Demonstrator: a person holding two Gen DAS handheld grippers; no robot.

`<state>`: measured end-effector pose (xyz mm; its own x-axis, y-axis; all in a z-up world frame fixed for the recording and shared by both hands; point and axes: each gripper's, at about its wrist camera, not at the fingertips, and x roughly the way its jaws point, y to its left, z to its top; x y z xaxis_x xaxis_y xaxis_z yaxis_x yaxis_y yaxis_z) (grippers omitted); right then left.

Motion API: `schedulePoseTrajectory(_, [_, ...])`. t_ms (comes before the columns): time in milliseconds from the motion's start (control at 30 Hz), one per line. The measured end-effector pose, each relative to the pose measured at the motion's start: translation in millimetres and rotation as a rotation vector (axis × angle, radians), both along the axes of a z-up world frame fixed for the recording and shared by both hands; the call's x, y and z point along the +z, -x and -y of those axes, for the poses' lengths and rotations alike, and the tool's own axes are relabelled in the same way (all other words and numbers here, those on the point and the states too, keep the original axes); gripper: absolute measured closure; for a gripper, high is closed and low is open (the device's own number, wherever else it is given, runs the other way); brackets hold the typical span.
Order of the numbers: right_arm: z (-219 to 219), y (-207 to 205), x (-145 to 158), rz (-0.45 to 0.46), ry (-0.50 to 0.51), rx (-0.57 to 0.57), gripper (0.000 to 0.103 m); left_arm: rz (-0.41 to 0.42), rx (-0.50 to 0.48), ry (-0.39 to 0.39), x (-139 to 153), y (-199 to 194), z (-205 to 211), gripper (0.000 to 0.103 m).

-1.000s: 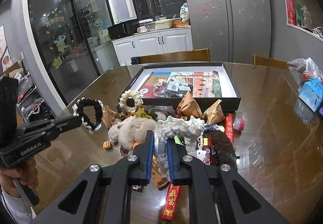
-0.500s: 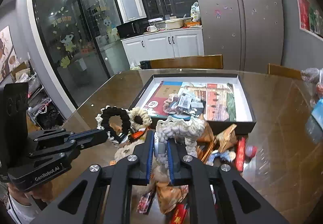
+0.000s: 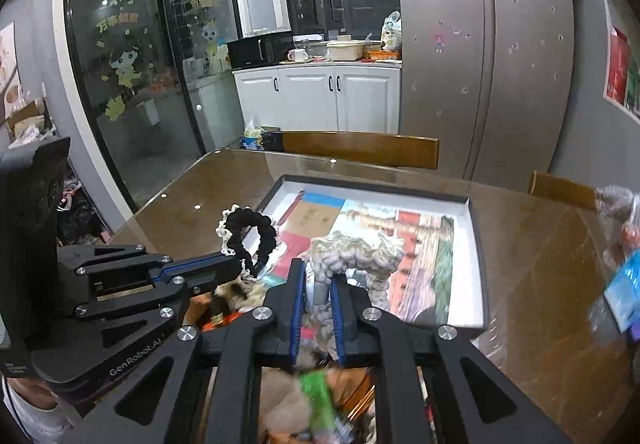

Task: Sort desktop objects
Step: 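Carry both hair ties over the black box with both grippers, then open both grippers to drop the hair ties into the box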

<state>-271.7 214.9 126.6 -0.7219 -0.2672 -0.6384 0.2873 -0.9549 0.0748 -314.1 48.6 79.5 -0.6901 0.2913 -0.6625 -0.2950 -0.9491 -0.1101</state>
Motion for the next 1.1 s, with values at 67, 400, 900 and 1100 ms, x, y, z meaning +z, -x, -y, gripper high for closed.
schedulePoseTrajectory(67, [-1,14,-1,0.001,-0.009,0.001,0.09,-0.006,0.005,0.013,-1,15,-3,0.102])
schedulePoseTrajectory(400, [-8,85,-23,0.036,-0.037,-0.009,0.09,0.037,0.032,0.018,-27,103,-3,0.102])
schedulePoseTrajectory(900, [-19,134,-68,0.143,-0.057,-0.009,0.09,0.12,0.018,0.044,-65,132,-9,0.102])
schedulePoseTrajectory(1100, [-13,130,-68,0.141,-0.069,0.01,0.09,0.12,0.0,0.05,-64,129,-14,0.102])
